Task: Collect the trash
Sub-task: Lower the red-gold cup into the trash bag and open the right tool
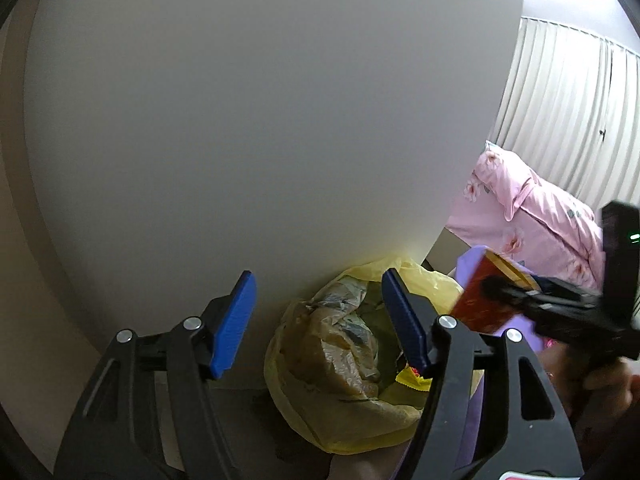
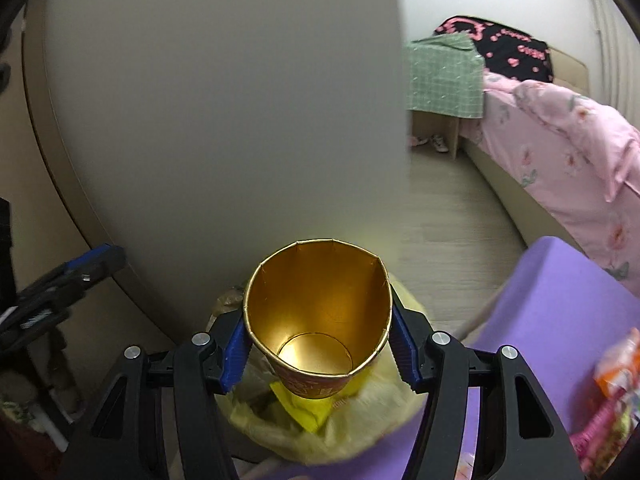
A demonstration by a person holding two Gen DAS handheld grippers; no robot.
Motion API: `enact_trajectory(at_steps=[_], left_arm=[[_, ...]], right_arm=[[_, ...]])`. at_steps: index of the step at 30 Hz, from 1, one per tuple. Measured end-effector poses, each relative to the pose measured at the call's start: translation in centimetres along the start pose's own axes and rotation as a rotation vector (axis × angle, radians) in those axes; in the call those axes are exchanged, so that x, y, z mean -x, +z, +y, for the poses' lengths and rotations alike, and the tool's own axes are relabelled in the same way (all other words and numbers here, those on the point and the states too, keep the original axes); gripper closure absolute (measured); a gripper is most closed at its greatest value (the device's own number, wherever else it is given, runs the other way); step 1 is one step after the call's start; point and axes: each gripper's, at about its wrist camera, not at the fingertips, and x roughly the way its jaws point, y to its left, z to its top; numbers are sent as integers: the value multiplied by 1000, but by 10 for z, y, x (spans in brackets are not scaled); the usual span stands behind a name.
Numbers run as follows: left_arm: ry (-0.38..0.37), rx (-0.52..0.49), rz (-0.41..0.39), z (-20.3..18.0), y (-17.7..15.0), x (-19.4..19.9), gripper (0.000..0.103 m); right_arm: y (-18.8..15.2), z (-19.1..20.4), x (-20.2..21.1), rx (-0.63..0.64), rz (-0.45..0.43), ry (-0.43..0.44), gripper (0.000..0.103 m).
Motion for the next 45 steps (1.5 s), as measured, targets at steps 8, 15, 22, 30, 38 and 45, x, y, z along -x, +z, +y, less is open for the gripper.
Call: enact_trajectory(at_steps=[8, 15, 22, 30, 38, 45], left_arm=[[-33, 15, 32, -3, -6, -13, 37], [-63, -4, 66, -24, -12, -26, 37], [-58, -11, 48, -28, -9, -22, 37], [-10, 17, 38, -8, -8, -19, 37], [-17, 30, 64, -2, -15, -27, 37], [-18, 35, 67, -2, -14, -28, 37]], right_arm=[[-7, 0, -27, 39, 91, 44, 35], [-11, -4, -12, 28, 105, 29, 35], [4, -10, -13, -16, 88, 135, 34], [8, -8, -55, -61, 183, 184, 34], [-45, 14, -84, 91, 385, 106, 34], [-52, 13, -59, 128, 410, 132, 34]])
